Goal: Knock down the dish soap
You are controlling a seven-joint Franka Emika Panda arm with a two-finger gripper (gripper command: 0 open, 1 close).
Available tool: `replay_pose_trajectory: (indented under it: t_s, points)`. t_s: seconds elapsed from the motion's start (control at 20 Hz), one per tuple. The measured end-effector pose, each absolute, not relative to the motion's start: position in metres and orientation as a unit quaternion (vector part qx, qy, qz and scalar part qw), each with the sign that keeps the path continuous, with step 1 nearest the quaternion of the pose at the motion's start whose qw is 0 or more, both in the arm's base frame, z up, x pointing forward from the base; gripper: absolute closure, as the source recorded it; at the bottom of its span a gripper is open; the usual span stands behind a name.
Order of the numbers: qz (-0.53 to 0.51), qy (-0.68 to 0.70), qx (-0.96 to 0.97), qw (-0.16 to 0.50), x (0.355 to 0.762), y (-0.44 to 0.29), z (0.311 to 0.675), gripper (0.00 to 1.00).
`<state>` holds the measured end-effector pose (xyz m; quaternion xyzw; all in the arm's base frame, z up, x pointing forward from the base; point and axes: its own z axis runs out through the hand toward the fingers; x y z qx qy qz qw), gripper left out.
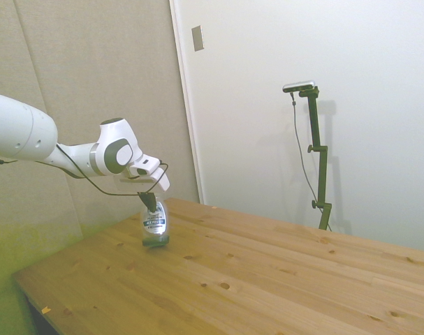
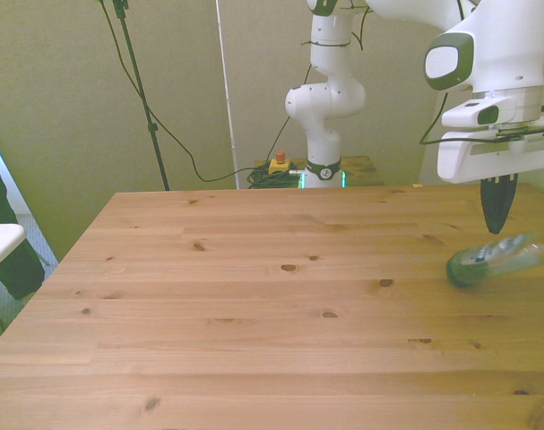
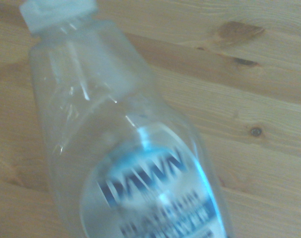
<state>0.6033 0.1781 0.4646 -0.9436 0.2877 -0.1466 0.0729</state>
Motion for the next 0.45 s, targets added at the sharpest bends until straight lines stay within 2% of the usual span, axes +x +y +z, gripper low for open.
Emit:
replay_pose_trajectory:
  t_s: [0.45]
  points:
    - [-0.139,0.314,-0.937,0.071,0.619,0.174,0.450,1.00]
